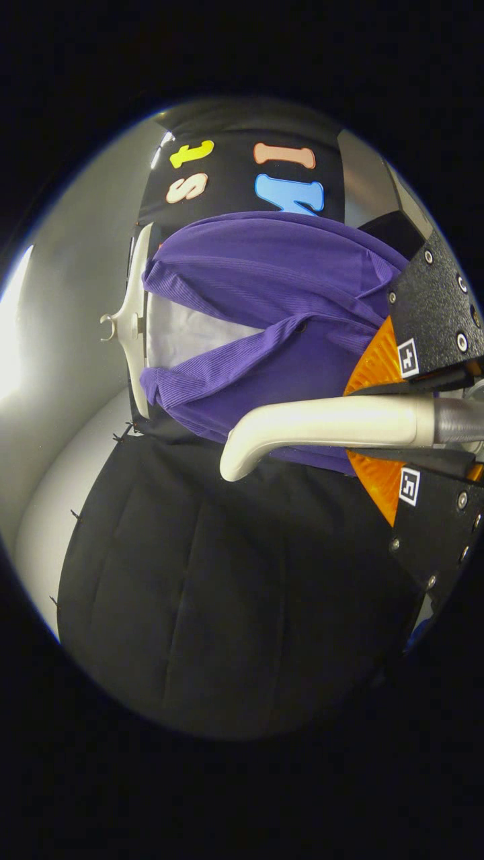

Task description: Iron the clothes twice with a garment steamer, once on the left side and once on the right side.

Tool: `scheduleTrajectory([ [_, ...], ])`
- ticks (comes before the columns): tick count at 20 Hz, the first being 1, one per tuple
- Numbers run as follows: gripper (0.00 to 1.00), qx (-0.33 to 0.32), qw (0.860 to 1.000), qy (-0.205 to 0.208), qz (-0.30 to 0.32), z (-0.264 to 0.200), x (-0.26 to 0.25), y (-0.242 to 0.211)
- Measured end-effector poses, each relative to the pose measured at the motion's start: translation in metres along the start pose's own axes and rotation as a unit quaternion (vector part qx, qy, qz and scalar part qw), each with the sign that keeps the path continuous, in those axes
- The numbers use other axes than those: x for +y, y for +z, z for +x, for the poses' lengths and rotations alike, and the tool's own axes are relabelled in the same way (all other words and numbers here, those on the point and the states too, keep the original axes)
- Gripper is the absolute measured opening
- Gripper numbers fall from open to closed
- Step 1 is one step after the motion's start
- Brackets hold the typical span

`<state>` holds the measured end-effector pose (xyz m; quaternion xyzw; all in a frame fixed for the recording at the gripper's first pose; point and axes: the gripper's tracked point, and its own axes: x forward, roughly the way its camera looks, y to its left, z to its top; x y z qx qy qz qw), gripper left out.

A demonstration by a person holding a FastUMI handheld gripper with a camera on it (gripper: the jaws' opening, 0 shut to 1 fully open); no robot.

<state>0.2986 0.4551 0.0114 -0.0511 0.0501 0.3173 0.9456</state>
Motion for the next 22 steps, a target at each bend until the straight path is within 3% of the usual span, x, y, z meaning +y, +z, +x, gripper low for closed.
scheduleTrajectory([
  [22,0.34,0.162,0.987,-0.011,-0.007,-0.045,0.008,-0.175],
])
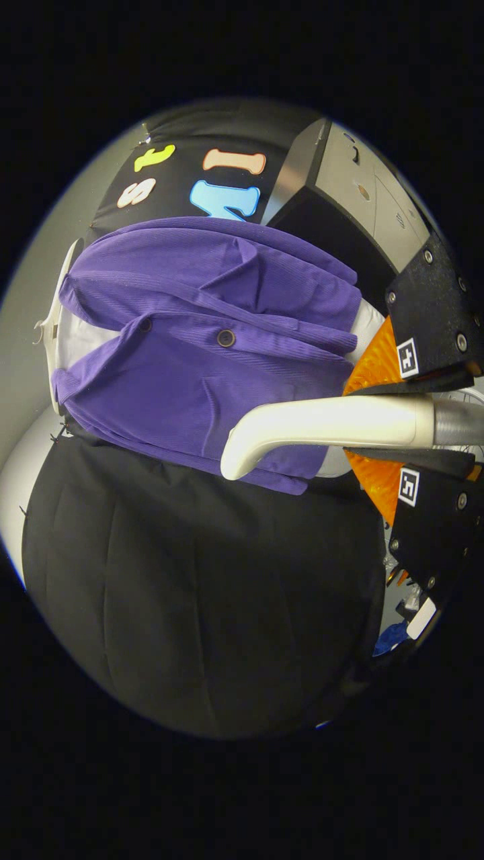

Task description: Iron the clothes twice with a garment steamer, once on the left side and once on the right side.

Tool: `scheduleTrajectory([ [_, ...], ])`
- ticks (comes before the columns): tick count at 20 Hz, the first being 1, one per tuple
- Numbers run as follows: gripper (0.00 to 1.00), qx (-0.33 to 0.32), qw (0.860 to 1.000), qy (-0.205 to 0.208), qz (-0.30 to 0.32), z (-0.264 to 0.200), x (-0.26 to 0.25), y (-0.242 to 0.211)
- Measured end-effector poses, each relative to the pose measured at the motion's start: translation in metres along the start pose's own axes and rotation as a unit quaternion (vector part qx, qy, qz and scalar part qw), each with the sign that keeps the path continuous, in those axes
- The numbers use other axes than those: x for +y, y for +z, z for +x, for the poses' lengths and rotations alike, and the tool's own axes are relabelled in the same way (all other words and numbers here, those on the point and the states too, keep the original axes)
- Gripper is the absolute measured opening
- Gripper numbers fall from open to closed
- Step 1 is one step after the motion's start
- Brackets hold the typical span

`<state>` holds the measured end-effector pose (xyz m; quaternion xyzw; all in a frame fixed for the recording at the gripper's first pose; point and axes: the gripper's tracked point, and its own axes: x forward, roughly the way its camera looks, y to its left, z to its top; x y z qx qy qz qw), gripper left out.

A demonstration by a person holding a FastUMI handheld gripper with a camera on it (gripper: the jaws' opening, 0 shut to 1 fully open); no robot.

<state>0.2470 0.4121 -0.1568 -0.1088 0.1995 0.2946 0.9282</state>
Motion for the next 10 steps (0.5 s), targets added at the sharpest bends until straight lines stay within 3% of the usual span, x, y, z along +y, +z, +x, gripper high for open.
scheduleTrajectory([
  [10,0.34,0.063,0.998,0.011,0.005,-0.022,0.004,-0.08],
])
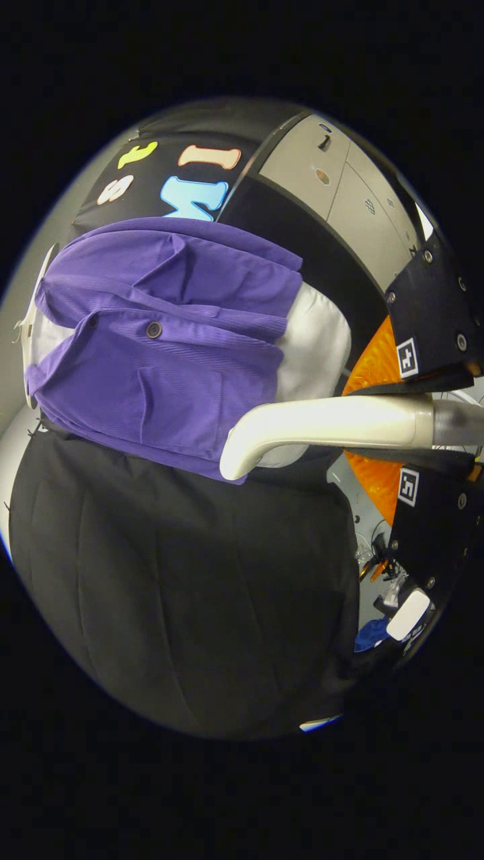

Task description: Iron the clothes twice with a garment steamer, once on the left side and once on the right side.

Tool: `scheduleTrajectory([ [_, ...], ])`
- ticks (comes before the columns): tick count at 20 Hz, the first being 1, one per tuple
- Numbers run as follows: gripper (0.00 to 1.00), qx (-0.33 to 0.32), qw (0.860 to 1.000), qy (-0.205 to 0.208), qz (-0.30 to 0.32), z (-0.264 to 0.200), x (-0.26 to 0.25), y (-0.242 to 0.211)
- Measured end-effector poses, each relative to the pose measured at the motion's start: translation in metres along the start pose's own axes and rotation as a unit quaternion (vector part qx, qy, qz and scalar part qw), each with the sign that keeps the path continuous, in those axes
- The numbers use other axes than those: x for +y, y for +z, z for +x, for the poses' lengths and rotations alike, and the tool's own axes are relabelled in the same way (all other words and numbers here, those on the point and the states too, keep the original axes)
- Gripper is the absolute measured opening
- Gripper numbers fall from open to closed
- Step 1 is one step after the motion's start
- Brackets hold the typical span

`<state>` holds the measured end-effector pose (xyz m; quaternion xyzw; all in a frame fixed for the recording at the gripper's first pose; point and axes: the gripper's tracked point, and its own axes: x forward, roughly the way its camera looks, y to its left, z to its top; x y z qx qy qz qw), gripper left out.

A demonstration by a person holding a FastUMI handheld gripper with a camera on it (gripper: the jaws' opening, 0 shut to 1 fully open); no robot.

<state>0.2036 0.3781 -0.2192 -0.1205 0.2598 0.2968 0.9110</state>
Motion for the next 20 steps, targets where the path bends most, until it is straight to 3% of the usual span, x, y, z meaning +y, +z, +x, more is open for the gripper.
scheduleTrajectory([
  [6,0.34,-0.005,0.999,-0.017,0.049,-0.044,-0.028,-0.016],
  [11,0.34,-0.057,0.99,-0.078,0.105,-0.111,-0.086,-0.001],
  [20,0.34,-0.155,0.956,-0.191,0.16,-0.248,-0.205,0.026],
])
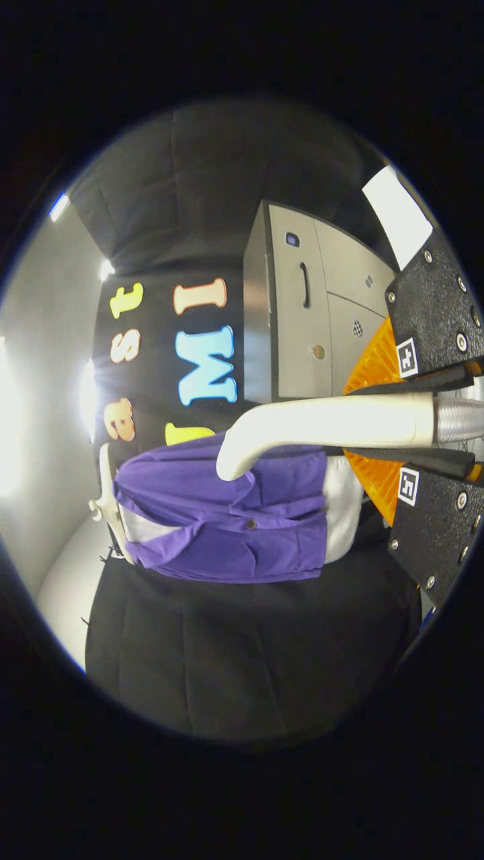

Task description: Iron the clothes twice with a garment steamer, once on the left side and once on the right side.

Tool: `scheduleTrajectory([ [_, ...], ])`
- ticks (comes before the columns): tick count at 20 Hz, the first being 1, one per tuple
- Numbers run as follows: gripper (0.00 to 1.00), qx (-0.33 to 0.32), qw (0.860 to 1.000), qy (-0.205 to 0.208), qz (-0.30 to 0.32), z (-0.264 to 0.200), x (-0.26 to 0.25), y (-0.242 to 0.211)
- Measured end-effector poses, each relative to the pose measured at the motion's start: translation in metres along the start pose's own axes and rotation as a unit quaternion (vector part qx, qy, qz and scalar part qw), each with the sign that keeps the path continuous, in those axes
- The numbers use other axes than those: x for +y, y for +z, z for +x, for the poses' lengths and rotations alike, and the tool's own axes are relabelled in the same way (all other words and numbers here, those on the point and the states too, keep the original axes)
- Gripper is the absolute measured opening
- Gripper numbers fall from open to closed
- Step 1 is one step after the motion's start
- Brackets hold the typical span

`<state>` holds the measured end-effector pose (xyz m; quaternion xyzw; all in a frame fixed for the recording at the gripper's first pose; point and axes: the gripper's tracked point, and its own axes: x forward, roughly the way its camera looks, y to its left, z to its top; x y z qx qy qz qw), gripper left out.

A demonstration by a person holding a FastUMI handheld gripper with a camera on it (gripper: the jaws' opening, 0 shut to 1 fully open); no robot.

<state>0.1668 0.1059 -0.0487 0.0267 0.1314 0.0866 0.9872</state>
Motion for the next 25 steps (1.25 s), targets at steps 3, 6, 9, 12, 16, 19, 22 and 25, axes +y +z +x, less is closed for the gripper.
scheduleTrajectory([
  [3,0.34,-0.03,0.999,-0.023,0.003,-0.026,-0.032,0.023],
  [6,0.34,-0.048,0.998,-0.032,0.012,-0.047,-0.05,0.037],
  [9,0.34,-0.06,0.998,-0.03,0.006,-0.062,-0.059,0.044],
  [12,0.34,-0.06,0.998,-0.025,0.01,-0.077,-0.065,0.039],
  [16,0.34,-0.055,0.998,-0.016,0.011,-0.089,-0.066,0.035],
  [19,0.34,-0.053,0.998,-0.012,0.014,-0.093,-0.068,0.035],
  [22,0.34,-0.051,0.998,-0.012,0.018,-0.098,-0.071,0.033],
  [25,0.34,-0.053,0.998,-0.015,0.02,-0.102,-0.075,0.035],
])
